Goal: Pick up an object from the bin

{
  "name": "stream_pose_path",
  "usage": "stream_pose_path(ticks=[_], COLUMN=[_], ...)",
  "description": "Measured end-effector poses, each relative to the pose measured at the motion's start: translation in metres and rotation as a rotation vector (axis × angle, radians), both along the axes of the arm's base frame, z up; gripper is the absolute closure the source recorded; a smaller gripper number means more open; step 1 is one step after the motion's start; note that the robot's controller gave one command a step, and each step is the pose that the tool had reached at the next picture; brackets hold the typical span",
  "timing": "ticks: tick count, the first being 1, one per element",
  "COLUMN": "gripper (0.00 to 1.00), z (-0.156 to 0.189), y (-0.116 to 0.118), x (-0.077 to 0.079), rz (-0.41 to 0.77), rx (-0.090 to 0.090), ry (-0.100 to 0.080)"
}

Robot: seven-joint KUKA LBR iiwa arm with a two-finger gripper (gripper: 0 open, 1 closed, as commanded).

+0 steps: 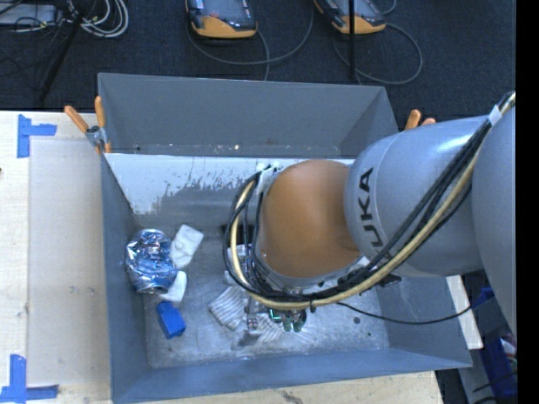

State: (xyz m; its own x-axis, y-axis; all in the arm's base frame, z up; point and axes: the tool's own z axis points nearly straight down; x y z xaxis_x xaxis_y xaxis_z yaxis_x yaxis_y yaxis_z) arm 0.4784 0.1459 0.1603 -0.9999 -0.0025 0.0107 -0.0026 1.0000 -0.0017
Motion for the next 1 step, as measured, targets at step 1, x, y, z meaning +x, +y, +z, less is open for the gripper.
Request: stream_pose_path(ticks=[1], gripper=[0.0], z=[0.0041], y=[-0.0006], x=[0.002], rz=[-0.003], rx=[0.001], ry=[-0.008])
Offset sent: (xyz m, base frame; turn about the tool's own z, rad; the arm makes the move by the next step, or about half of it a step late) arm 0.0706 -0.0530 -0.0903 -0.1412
